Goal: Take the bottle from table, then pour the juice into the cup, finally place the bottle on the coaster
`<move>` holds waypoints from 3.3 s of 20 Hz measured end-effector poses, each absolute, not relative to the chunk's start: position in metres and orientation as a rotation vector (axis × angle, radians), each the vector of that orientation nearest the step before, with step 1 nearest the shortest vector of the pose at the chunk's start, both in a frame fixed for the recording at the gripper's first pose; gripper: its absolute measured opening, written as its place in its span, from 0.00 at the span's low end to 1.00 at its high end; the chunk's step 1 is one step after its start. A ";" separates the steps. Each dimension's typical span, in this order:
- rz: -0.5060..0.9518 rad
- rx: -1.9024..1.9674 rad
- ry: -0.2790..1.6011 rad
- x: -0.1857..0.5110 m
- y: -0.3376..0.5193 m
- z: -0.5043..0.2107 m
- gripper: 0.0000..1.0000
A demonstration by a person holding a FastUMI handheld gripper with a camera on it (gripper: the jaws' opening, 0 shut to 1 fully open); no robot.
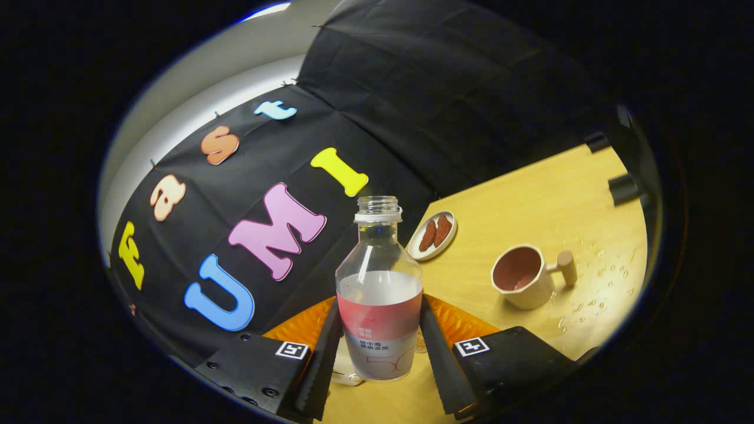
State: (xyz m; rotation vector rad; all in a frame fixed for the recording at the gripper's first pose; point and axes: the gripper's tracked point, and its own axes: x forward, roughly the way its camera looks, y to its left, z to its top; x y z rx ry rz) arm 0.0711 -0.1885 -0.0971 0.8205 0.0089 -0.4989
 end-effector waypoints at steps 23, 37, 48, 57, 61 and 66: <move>-0.397 0.073 0.034 0.163 -0.150 -0.099 0.74; -0.300 -0.011 0.079 0.225 -0.118 -0.179 0.75; -0.251 -0.087 0.132 0.250 -0.104 -0.237 0.75; -0.289 -0.036 0.134 0.251 -0.115 -0.253 0.75; -0.277 -0.027 0.132 0.253 -0.118 -0.253 0.77; -0.275 -0.077 0.153 0.245 -0.123 -0.257 0.96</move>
